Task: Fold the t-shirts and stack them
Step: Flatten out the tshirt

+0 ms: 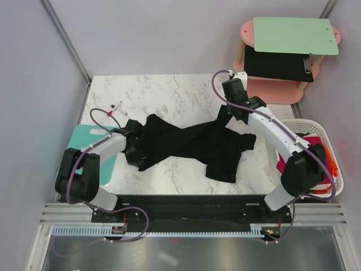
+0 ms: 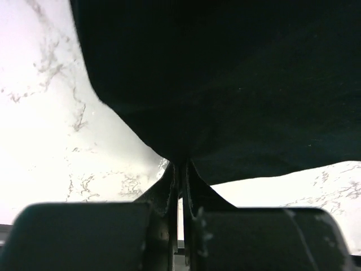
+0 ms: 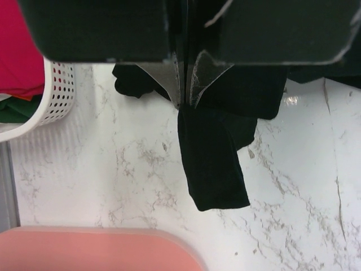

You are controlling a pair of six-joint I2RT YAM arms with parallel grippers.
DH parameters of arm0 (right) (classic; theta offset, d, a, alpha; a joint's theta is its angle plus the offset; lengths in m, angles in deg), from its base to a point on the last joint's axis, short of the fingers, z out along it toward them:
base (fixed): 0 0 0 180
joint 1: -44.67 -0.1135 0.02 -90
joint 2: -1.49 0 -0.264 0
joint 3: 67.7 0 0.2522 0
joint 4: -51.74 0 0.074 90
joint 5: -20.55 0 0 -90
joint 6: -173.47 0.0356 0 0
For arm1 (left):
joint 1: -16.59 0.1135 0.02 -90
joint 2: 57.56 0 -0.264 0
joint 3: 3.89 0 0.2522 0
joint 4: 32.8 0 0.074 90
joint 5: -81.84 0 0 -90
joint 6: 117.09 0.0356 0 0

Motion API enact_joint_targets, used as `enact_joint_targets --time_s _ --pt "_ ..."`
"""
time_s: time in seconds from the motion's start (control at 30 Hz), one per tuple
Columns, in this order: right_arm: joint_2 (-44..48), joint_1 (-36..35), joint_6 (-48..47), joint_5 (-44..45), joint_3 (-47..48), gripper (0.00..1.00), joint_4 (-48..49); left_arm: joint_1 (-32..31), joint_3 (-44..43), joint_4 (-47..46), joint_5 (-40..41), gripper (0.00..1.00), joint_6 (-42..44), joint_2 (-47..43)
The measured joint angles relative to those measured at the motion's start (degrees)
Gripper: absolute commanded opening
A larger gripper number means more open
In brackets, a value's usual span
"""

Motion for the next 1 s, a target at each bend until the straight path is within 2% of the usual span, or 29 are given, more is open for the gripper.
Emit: enact_joint_targets --time_s 0.3,0.43,0.6,1.0 --pt "4.0 0.0 0.0 -3.4 -5.1 0.0 0.5 -0.3 -2.1 -2.8 1.0 0.02 0.1 0.3" --pt "8.5 0.0 -0.2 -4.4 -6.3 0.0 0.8 -0.3 -4.6 -2.8 2.1 0.02 0.4 -5.1" --pt "14.2 0.0 -0.3 -5.7 -6.3 0.0 1.7 -0.3 -11.8 -0.5 3.7 0.02 1.3 -12.6" --pt "29.6 0.0 -2.2 -10.3 -6.0 0.0 2.5 -0.3 -31.1 10.3 9.2 0.02 4.1 -24.0"
